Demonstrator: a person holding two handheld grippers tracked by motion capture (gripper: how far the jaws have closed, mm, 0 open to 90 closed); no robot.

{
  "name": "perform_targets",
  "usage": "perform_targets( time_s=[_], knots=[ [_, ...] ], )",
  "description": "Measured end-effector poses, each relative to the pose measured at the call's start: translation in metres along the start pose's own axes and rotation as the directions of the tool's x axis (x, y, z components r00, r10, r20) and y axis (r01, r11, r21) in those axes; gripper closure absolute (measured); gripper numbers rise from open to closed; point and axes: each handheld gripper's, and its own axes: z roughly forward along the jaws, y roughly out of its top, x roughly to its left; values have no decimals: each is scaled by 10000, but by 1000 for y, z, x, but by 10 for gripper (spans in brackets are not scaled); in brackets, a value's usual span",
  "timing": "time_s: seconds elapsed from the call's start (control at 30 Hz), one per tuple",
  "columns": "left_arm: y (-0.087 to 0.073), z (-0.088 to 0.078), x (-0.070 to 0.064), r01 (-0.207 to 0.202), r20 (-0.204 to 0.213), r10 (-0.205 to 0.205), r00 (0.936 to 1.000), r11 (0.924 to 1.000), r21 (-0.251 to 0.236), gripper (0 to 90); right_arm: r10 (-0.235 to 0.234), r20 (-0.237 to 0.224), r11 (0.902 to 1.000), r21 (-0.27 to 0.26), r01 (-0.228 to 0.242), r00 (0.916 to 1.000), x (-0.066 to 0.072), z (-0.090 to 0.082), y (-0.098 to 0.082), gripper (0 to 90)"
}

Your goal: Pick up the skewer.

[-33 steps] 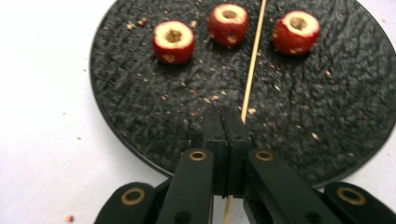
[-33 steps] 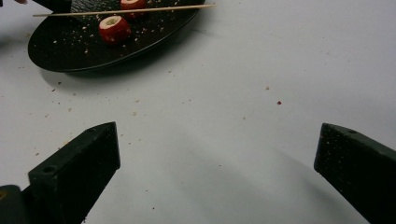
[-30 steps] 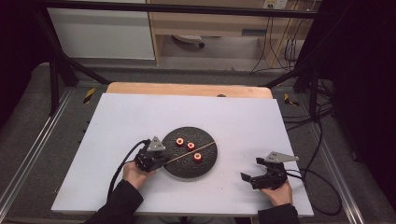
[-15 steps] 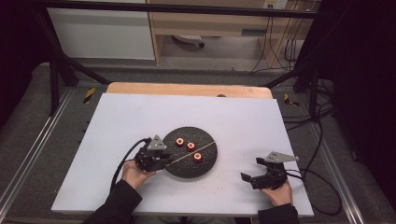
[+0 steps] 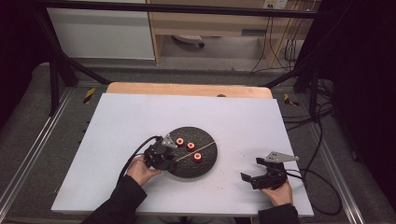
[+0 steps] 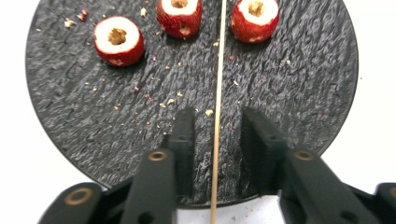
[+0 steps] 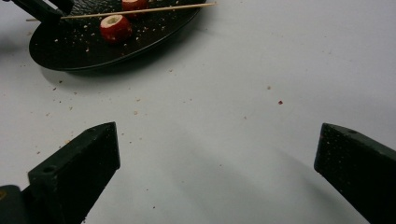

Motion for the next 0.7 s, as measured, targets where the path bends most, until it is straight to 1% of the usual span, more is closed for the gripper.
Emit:
perform_targets(
  time_s=[0.03,0.07,0.13,0.3,0.33,0.4,0.5,0.7],
  knots=[
    [1,1,0,-78,-63,79,9999,9999,151,679,-7,-5,10000,6,7,10000,0,0,0,10],
    [1,3,0,-133,-57,135,9999,9996,245,716,-7,-7,10000,1,7,10000,0,0,0,10],
    [2,4,-1,-260,-135,266,9996,9989,400,726,2,-11,10000,-1,-2,10000,0,0,0,9],
    [6,5,-4,-443,-172,453,9988,9975,552,795,15,-17,10000,8,-15,10000,0,0,0,9],
    [6,6,-4,-509,-233,524,9984,9967,628,816,-5,-22,10000,9,5,10000,0,0,0,9],
    [8,6,-6,-597,-278,619,9977,9955,738,829,-9,-24,10000,5,9,10000,0,0,0,10],
    [9,7,-7,-672,-285,696,9972,9947,773,868,-1,-22,10000,-1,1,10000,0,0,0,9],
    [8,6,-9,-777,-484,815,9955,9941,758,873,9,-27,10000,15,-9,10000,0,0,0,9]
  ],
)
